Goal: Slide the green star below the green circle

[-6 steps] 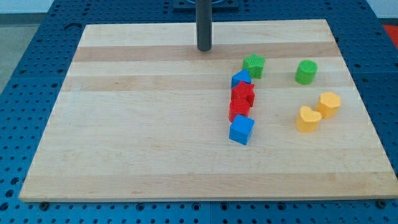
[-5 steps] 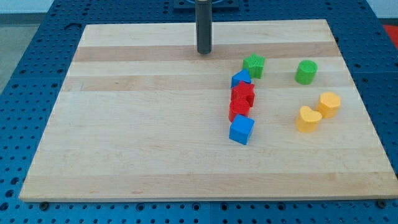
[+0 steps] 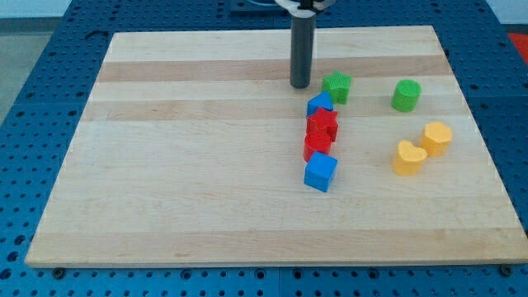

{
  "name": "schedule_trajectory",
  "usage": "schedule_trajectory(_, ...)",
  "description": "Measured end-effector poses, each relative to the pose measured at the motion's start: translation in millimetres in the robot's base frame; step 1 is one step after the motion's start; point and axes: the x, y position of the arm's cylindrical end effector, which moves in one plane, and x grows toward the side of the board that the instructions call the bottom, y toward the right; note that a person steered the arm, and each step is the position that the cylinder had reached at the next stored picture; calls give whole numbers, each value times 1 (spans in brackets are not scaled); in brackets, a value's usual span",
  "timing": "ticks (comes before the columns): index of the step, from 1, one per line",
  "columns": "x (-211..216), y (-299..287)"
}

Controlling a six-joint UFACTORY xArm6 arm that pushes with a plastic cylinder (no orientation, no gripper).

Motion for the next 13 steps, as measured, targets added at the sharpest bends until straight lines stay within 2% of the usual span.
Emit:
schedule_trajectory(4,7,18)
schedule_trajectory(7,5,-10)
schedule_trajectory(10,13,17)
schedule_trajectory(11,14,53)
schedule_trajectory(13,47,89)
